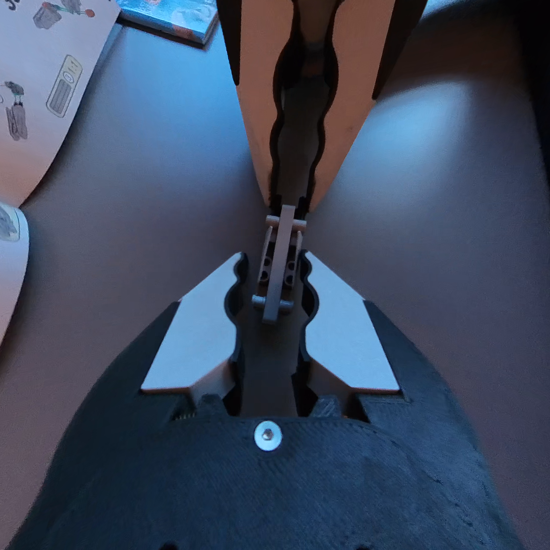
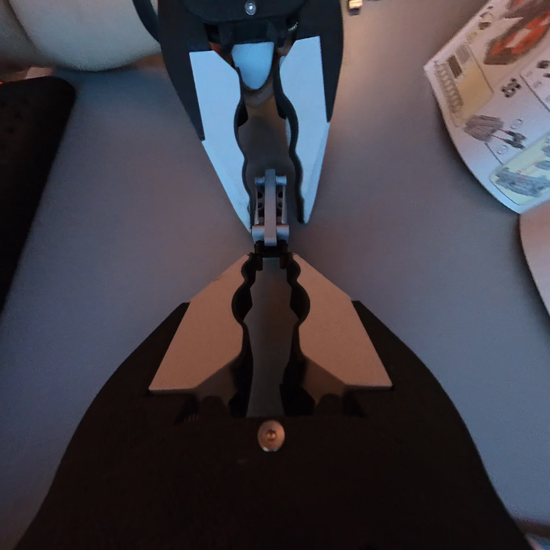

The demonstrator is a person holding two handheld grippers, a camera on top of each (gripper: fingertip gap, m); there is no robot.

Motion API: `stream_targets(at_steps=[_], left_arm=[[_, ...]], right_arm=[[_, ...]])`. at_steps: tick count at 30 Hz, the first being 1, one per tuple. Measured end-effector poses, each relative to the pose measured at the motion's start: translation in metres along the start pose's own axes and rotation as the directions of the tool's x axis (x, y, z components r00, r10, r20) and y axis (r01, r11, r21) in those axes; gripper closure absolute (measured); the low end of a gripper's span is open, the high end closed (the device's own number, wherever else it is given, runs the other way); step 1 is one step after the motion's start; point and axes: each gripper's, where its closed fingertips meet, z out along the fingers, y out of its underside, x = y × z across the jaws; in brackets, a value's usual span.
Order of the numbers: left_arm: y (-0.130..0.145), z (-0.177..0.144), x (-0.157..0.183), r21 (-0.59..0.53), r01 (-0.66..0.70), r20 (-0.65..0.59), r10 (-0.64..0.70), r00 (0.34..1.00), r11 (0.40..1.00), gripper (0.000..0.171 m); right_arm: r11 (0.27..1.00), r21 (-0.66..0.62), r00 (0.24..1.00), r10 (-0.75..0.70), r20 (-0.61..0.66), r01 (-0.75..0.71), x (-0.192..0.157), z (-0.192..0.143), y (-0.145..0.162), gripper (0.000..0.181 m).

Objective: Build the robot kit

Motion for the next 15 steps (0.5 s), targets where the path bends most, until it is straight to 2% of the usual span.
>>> stream_targets(at_steps=[1, 5, 9, 12, 15], left_arm=[[-0.002, 0.002, -0.002, -0.003, -0.002, -0.019, 0.002, 1.000, 1.000, 0.144], [-0.007, 0.004, -0.011, 0.046, 0.064, -0.075, -0.061, 0.995, 0.997, 0.146], [-0.007, -0.009, -0.042, 0.146, 0.145, 0.033, -0.151, 0.988, 0.979, 0.147], [-0.023, -0.034, -0.078, 0.339, 0.250, 0.106, -0.301, 0.948, 0.907, 0.148], [-0.034, -0.042, -0.104, 0.356, 0.267, 0.146, -0.335, 0.931, 0.896, 0.148]], right_arm=[[1.000, 0.017, 1.000, 0.013, -0.027, -0.012, 0.005, -0.002, 0.000, 0.161], [0.996, 0.085, 0.994, 0.039, -0.104, -0.030, 0.018, -0.011, -0.007, 0.160], [0.978, 0.207, 0.963, 0.071, -0.260, -0.016, 0.037, -0.028, -0.019, 0.151], [0.950, 0.311, 0.914, 0.091, -0.396, 0.040, 0.051, -0.047, -0.029, 0.154], [0.935, 0.352, 0.893, 0.117, -0.434, 0.048, 0.057, -0.054, -0.032, 0.158]])
